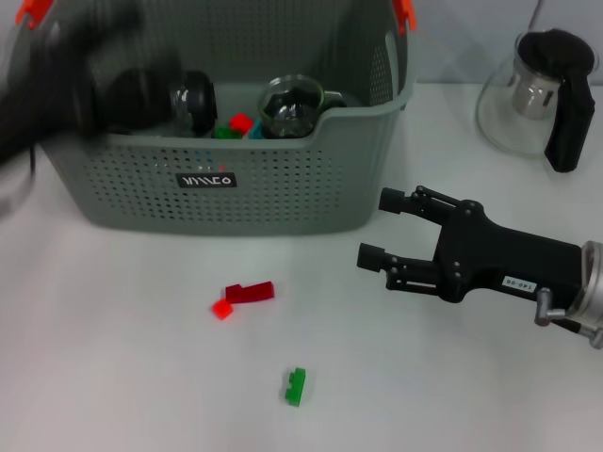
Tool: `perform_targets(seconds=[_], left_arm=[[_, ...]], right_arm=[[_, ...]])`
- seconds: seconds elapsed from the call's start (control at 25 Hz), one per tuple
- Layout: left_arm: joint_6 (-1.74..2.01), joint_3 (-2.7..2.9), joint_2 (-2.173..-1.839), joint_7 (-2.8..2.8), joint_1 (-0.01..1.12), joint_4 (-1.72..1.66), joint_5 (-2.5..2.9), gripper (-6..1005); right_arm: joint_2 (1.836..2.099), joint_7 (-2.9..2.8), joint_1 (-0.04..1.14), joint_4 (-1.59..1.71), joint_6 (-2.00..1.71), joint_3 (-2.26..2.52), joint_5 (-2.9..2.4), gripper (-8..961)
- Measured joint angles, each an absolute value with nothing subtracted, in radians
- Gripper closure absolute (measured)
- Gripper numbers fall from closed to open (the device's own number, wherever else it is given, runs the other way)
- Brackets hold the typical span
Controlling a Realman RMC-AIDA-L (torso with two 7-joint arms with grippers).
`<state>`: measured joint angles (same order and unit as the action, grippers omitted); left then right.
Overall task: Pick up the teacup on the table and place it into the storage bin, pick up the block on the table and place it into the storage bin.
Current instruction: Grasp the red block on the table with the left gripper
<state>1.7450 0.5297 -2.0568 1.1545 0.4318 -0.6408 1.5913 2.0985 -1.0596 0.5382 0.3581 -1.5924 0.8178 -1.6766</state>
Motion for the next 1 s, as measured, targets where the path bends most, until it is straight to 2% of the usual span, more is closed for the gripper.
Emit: perform_targets(seconds=[0.16,0.32,0.72,1.0], left_arm=[[1.774,0.515,-2.104,0.995,0.315,-0.663,1.721,155],[1.745,0.498,-2.126,0.931,0.262,-0.659,1.823,162],[1.516,0.512,-2.16,0.774,0.277,-0.559,1.957,206],[1.429,0.551,-2.166,0.674,0.294,-0.476,1.962,237]], right_arm=[[2.098,-1.067,0.538,0.358,-1.589,0.815,-1.677,43],[2.098,-1.074,0.538,0.357,-1.583,0.814,-1.677,43],[2.096,-1.074,0.531,0.359,-1.58,0.815,-1.677,43],[2.095,-1.074,0.531,0.358,-1.58,0.815,-1.677,44]])
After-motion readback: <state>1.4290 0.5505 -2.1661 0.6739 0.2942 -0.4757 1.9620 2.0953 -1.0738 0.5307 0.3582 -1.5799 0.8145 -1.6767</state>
